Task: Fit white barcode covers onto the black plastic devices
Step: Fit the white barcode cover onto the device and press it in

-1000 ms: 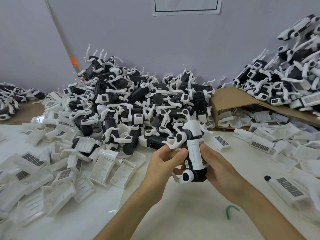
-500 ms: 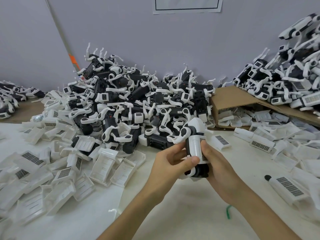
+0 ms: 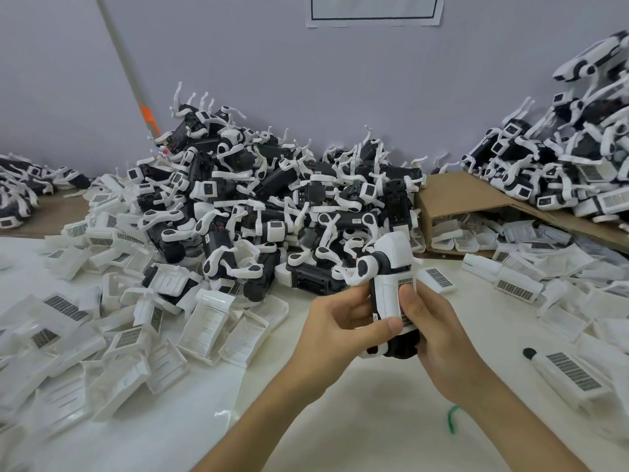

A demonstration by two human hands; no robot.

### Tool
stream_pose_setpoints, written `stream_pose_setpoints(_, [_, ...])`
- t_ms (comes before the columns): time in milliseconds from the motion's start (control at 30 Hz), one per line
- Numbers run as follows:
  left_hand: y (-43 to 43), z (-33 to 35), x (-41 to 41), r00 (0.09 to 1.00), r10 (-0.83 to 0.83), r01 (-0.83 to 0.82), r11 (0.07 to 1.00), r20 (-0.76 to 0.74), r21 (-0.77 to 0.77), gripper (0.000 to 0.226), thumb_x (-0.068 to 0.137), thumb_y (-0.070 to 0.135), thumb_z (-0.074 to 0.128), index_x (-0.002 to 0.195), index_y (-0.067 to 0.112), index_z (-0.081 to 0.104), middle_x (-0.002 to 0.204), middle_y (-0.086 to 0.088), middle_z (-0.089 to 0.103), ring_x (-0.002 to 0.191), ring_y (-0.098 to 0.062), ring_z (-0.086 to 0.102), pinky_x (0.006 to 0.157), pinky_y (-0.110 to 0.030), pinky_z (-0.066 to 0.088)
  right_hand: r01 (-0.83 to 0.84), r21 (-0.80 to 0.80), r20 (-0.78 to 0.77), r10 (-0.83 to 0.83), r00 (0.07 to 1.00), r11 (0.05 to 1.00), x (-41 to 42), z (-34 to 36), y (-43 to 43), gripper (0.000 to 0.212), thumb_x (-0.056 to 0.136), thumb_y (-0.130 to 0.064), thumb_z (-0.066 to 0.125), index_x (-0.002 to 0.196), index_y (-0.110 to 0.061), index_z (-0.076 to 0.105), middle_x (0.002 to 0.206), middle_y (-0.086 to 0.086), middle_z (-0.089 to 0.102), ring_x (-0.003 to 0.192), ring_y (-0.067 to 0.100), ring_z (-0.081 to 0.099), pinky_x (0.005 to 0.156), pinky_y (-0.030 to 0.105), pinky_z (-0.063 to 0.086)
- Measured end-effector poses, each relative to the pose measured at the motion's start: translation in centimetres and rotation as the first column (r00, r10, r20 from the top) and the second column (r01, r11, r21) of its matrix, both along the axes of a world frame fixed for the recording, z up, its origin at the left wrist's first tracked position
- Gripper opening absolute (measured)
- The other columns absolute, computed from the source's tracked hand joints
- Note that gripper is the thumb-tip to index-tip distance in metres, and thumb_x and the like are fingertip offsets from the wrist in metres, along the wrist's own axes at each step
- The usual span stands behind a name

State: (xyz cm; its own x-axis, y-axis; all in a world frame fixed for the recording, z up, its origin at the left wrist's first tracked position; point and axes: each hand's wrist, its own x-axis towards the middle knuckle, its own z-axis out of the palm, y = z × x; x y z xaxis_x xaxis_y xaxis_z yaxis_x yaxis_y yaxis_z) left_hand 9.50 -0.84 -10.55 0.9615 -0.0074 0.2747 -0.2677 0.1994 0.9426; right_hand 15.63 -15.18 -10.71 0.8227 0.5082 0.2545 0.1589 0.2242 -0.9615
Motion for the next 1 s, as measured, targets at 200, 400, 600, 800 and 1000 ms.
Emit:
stream_pose_setpoints(200, [-0.3, -0.1, 0.2, 0.999, 0.044, -0.047, 0.991, 0.024, 0.129, 0.043, 0.082, 0.006, 0.079, 0.120, 0.020, 0.065, 0.107, -0.003, 0.074, 0.096, -0.019, 0.072, 0.072, -0.031, 0.060, 0.085, -0.022, 0.079, -0.083, 0.993, 0.996, 0.0, 0.0, 0.1, 0.026, 0.083, -0.039, 0.071, 0.105, -0.026, 0.071, 0.099, 0.004, 0.076, 0.089, 0.018, 0.074, 0.068, 0.025, 0.058])
stream_pose_setpoints(400, [0.1, -0.2, 0.4, 1.000, 0.012, -0.010, 0.997, -0.024, 0.079, 0.038, 0.087, 0.014, 0.073, 0.123, 0.015, 0.062, 0.102, -0.011, 0.073, 0.087, -0.022, 0.073, 0.071, -0.030, 0.059, 0.027, -0.062, 0.106, -0.020, 0.994, 0.998, 0.1, -0.2, 0.0, 0.034, 0.090, -0.033, 0.057, 0.117, -0.015, 0.066, 0.104, 0.003, 0.076, 0.096, 0.017, 0.073, 0.078, 0.022, 0.056])
stream_pose_setpoints(600, [0.3, -0.4, 0.5, 0.993, 0.089, -0.082, 0.993, -0.077, 0.088, 0.034, 0.099, 0.042, 0.054, 0.117, 0.016, 0.066, 0.099, 0.002, 0.073, 0.093, -0.012, 0.069, 0.078, -0.025, 0.054, -0.031, -0.175, 0.145, 0.057, 0.988, 0.984, 0.2, -0.7, 0.3, 0.031, 0.093, -0.032, 0.056, 0.123, -0.024, 0.063, 0.117, -0.002, 0.071, 0.113, 0.014, 0.066, 0.093, 0.023, 0.051])
stream_pose_setpoints(800, [0.0, -0.7, 0.5, 0.987, 0.149, -0.144, 0.986, -0.058, 0.086, 0.025, 0.102, 0.037, 0.053, 0.112, 0.021, 0.068, 0.102, -0.002, 0.076, 0.095, -0.018, 0.073, 0.077, -0.028, 0.056, -0.008, -0.201, 0.199, 0.049, 0.979, 0.980, 0.2, -1.2, 0.3, 0.029, 0.095, -0.034, 0.056, 0.123, -0.030, 0.062, 0.116, -0.004, 0.072, 0.110, 0.018, 0.069, 0.093, 0.035, 0.056])
stream_pose_setpoints(1000, [-0.2, -0.7, 0.6, 0.994, 0.100, -0.098, 0.994, -0.040, 0.045, 0.030, 0.101, 0.035, 0.053, 0.123, 0.019, 0.065, 0.110, -0.004, 0.075, 0.103, -0.020, 0.072, 0.079, -0.028, 0.058, 0.029, -0.250, 0.237, 0.032, 0.971, 0.968, 0.4, -1.0, -0.1, 0.029, 0.094, -0.036, 0.057, 0.122, -0.032, 0.062, 0.116, -0.005, 0.072, 0.107, 0.019, 0.070, 0.094, 0.046, 0.055])
